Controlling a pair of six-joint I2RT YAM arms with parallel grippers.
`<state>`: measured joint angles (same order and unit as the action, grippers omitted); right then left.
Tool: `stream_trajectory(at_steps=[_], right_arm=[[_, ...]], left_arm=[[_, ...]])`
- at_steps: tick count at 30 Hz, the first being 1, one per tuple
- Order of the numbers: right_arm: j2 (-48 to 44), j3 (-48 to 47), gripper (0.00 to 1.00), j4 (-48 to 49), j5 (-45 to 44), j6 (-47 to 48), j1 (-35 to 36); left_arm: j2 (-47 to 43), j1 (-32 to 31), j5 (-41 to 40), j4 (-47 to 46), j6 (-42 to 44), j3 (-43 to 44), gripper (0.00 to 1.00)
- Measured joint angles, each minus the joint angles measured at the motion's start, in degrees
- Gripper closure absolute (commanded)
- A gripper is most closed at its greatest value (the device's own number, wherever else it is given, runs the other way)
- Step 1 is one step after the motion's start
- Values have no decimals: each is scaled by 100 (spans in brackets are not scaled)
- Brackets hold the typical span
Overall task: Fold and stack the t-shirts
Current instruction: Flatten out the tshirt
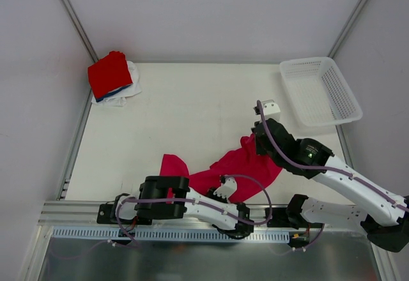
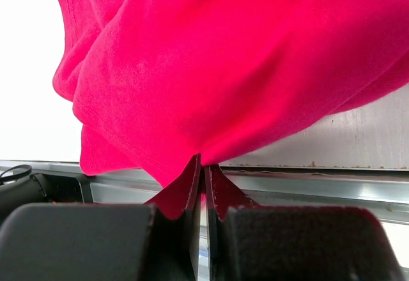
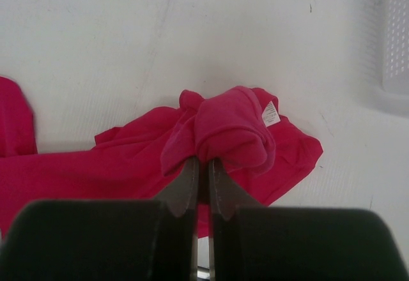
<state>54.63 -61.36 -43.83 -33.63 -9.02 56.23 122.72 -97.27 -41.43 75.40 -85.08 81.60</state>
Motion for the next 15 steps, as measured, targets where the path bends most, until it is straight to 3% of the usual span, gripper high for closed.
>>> stream_trajectory(at_steps=[8, 15], right_arm=[[-48, 133, 100, -15, 92, -83, 0], [-57, -286, 100, -299, 138, -57, 0]], left_arm=[[-551, 0, -136, -33, 155, 83, 100], [-3056, 22, -286, -44, 1185, 748, 100]])
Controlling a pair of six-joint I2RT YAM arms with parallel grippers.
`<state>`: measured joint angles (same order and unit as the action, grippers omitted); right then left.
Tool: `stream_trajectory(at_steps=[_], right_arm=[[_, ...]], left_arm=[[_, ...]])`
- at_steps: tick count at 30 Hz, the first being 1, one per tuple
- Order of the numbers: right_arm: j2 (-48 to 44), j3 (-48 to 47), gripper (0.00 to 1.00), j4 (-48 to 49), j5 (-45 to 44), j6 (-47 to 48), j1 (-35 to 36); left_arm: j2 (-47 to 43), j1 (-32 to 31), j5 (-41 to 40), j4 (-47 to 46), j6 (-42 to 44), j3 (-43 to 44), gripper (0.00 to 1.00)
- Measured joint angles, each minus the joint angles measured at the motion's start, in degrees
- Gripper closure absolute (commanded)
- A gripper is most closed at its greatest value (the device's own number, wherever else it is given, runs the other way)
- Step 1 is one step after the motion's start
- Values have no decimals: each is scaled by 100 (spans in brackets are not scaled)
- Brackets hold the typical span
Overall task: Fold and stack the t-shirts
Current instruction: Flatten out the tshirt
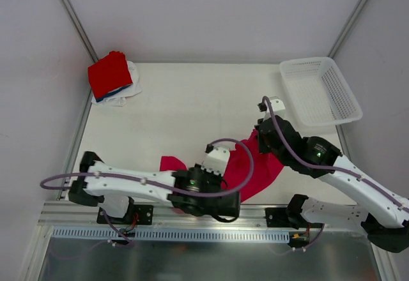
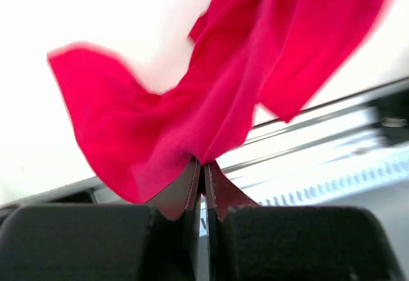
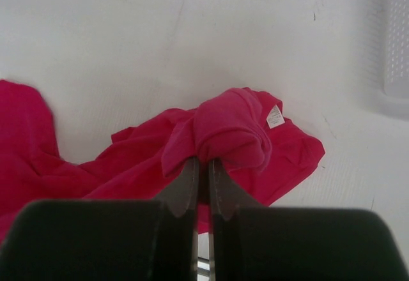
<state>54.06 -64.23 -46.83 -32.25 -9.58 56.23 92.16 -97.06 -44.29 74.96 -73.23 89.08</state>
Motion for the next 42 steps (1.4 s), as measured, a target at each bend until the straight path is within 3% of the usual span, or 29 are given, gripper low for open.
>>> stream_trajectory(at_steps=[4, 17, 26, 32, 38, 42], right_arm=[[0, -667, 99, -138, 129, 90, -2], [-201, -3720, 99, -529, 1753, 973, -11], [-1283, -3908, 100, -229, 2568, 1600, -11], [-1421, -3676, 99, 107, 2903, 1858, -11], [-1506, -3644, 99, 553, 2935, 2192, -11], [-1539, -3591, 99, 940, 2953, 2603, -11]], left_arm=[[-890, 0, -264, 39, 872, 605, 100], [-2074, -13, -1005, 125, 3519, 2465, 100], [-3576, -13, -962, -11, 5366, 2693, 100], [-3919, -11, -208, -487, 6231, 2739, 100], [-5027, 48, 1329, -1499, 7141, 2310, 100], [-5668, 256, 1919, -2048, 7659, 2170, 100]])
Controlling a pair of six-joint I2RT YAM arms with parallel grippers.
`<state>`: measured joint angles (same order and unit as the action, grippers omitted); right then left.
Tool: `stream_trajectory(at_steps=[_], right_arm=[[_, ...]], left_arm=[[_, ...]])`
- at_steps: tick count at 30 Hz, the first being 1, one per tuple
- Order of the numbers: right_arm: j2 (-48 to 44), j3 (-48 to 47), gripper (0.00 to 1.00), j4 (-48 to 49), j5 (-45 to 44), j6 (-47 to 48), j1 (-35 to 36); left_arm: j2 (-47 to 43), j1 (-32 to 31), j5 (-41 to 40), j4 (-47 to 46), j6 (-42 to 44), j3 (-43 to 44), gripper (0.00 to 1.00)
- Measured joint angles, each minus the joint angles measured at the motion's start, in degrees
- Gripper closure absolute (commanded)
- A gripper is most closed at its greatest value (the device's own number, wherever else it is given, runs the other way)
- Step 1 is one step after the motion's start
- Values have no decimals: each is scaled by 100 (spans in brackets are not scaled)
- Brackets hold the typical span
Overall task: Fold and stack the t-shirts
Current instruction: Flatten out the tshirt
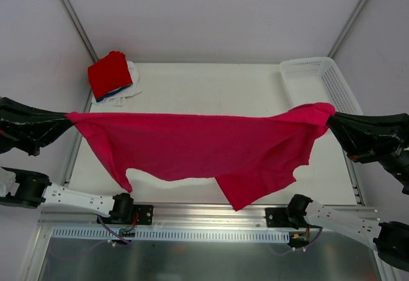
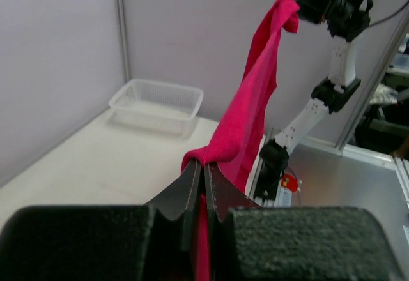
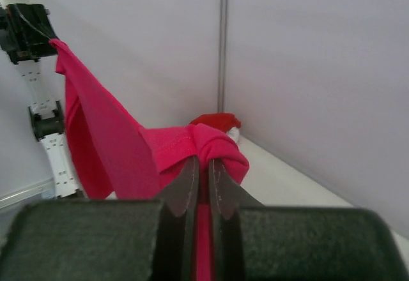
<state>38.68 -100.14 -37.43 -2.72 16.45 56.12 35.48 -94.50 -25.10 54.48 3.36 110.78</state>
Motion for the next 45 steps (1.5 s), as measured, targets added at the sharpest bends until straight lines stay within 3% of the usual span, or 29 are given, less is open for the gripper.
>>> stream_trajectory(at_steps=[6, 15, 19, 25, 31, 35, 37, 40, 42, 45], right_arm=[[-525, 789, 99, 730, -925, 835, 7], [-643, 1722, 100, 1032, -2006, 1134, 7], [-509, 2035, 100, 1318, -2614, 1366, 4], [643, 2116, 100, 2124, -3545, 1735, -31], [2356, 2361, 100, 2516, -3716, 1657, -426], [3060, 2566, 100, 2474, -3707, 1471, -673], [3128, 2643, 99, 2435, -3698, 1388, -726], [3049, 2636, 99, 2339, -3611, 1193, -741], [2887, 2612, 99, 2173, -3355, 1047, -741], [2361, 2612, 99, 1947, -2636, 918, -741]], left_arm=[[-581, 472, -155, -728, 697, -654, 100], [-516, 498, -1001, -999, 1182, -1399, 100], [-551, 498, -1574, -1593, 1613, -1832, 100], [-680, 498, -2706, -3720, 3178, -3447, 100], [-933, 501, -3318, -6384, 4992, -5047, 100], [-927, 501, -3613, -7230, 5545, -5484, 100], [-876, 501, -3713, -6951, 5235, -5364, 100], [-535, 514, -3373, -5145, 3923, -4229, 100], [-101, 533, -2490, -3807, 2979, -2868, 100], [264, 533, -861, -2717, 2129, -1322, 100]])
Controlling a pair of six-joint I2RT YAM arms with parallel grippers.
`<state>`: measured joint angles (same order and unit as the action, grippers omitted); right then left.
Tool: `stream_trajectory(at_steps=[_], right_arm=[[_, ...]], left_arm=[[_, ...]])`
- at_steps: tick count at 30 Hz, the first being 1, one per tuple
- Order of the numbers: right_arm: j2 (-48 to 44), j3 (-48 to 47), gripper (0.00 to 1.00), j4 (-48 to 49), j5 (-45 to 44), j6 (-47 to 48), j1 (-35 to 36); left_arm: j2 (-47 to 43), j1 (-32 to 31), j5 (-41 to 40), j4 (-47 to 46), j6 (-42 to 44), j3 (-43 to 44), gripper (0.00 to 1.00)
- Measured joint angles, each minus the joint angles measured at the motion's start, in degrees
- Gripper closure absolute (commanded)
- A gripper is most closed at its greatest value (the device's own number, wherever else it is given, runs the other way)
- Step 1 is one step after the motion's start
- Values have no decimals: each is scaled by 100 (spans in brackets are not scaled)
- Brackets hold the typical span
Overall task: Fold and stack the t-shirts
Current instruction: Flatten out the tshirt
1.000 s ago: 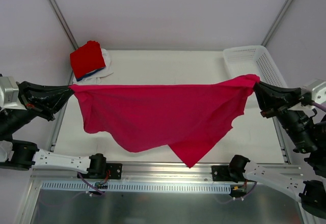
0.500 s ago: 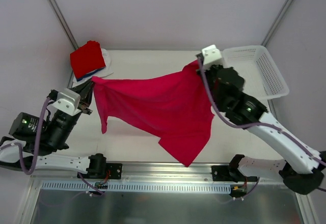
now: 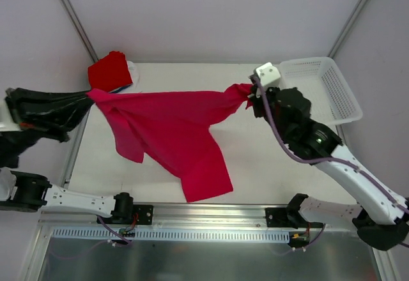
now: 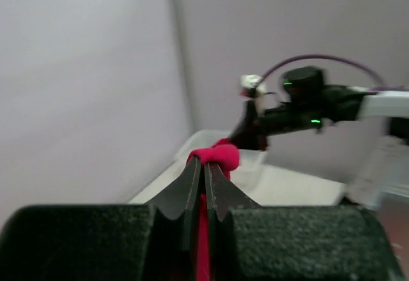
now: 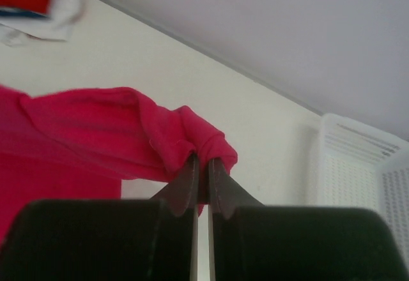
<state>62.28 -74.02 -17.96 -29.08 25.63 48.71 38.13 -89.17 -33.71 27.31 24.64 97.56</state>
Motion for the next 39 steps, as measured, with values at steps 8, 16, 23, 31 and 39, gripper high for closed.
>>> stream_trajectory(at_steps=[8, 16, 23, 31, 39], right_arm=[[-1665, -264, 99, -315, 1600, -236, 7], [-1976, -52, 99, -608, 1882, -361, 7], [-1904, 136, 100, -623, 2109, -520, 7], [-1939, 136, 99, -662, 2081, -566, 7], [-1886, 238, 99, -960, 1554, -566, 7]], left_arm=[[1436, 2, 4771, 1176, -966, 2629, 100], [3274, 57, 3536, 402, 905, 2728, 100], [4750, 2702, 1263, -1381, 2365, 1851, 100], [5272, 7213, 1480, 157, -706, 1228, 100], [4356, 7864, 2194, 1119, -2319, -439, 100]])
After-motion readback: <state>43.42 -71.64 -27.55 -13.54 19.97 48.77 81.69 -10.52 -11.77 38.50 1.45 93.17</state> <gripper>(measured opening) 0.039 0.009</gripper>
